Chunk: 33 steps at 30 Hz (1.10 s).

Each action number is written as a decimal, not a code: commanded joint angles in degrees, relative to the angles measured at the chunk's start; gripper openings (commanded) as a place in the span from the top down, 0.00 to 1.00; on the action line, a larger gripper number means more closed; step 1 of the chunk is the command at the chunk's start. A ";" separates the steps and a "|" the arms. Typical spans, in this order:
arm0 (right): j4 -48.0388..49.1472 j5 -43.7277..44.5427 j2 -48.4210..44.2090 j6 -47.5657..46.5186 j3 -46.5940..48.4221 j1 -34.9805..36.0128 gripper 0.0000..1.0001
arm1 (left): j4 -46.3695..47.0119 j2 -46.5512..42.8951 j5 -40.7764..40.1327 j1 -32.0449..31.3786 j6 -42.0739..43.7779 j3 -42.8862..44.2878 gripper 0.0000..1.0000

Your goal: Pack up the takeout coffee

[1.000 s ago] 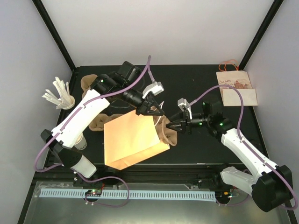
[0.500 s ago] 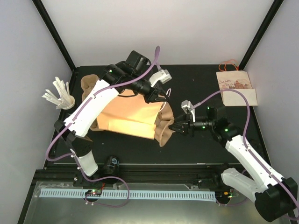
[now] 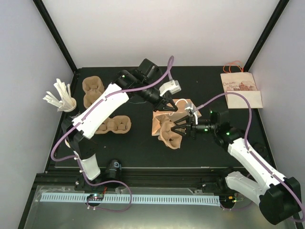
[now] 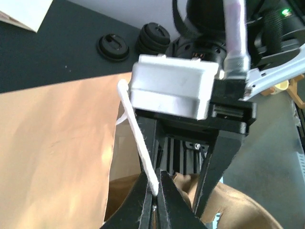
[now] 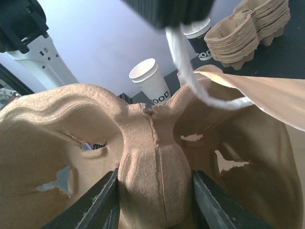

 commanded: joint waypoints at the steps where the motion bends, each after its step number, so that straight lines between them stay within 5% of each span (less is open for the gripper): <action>1: 3.51 2.36 -0.56 1.88 -0.61 -0.75 0.60 | 3.53 -2.46 -3.76 -0.38 1.27 -2.12 0.99; 14: -2.16 28.76 -11.51 7.26 -3.80 -1.75 0.60 | 10.73 -4.86 -3.24 -0.43 -4.29 -4.81 0.98; 33: -3.93 42.40 -14.34 13.56 -4.92 -1.80 0.64 | 17.29 -10.83 -3.26 -0.25 -5.59 -11.98 0.98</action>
